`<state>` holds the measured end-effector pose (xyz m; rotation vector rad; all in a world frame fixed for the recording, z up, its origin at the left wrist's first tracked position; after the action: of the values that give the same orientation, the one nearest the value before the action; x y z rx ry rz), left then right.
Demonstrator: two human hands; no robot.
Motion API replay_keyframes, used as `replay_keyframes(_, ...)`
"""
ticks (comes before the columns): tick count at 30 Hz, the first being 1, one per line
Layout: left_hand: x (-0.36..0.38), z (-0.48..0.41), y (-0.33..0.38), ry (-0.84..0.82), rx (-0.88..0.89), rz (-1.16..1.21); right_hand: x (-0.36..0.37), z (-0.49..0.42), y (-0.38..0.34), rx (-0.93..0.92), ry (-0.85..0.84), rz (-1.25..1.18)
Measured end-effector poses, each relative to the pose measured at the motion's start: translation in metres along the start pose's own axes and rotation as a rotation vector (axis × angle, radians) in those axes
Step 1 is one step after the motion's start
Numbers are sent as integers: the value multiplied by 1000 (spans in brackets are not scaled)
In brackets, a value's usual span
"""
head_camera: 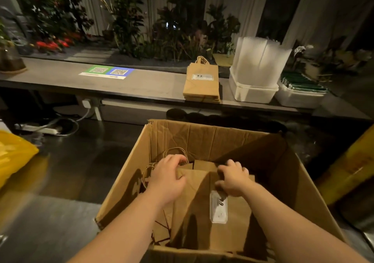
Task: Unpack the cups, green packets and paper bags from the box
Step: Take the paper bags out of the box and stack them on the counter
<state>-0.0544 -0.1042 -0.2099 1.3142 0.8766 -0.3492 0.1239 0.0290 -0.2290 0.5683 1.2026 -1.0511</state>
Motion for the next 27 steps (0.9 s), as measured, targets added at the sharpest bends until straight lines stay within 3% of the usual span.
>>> replay_keyframes(2, 1, 1, 4, -44, 90, -82, -23, 15, -17, -140, 105, -35)
replay_keyframes(4, -2, 2, 3, -59, 103, -129, -44, 31, -38, -280, 230, 107)
replay_keyframes(8, -10, 9, 0, -5, -1, -90, -67, 48, -61, -529, 497, 378)
replay_keyframes(14, -17, 18, -3, 65, -185, 11, -70, 47, -83, -739, 600, 413)
replay_keyframes(19, -6, 15, -4, -23, -199, 232, -65, 47, -98, -891, 748, 449)
replay_keyframes(24, -16, 10, -18, 234, -201, 239, -43, 42, -56, -846, 995, 128)
replay_keyframes(26, -22, 11, -19, 305, -210, 216, -25, 40, -24, -707, 952, 52)
replay_keyframes(27, -23, 9, -19, 313, -243, 236, -16, 36, -9, -591, 837, 71)
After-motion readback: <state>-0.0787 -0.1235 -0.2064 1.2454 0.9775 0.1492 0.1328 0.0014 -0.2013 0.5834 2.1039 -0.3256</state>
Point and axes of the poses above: each hand's wrist, its own z-axis away from the middle knuckle, its own x-axis out of the palm, y = z × x, the point moved 1 cm from there along -z, towards the middle knuckle, and after that the axes turned 2 degrees about -y, right-handed, at the moved point
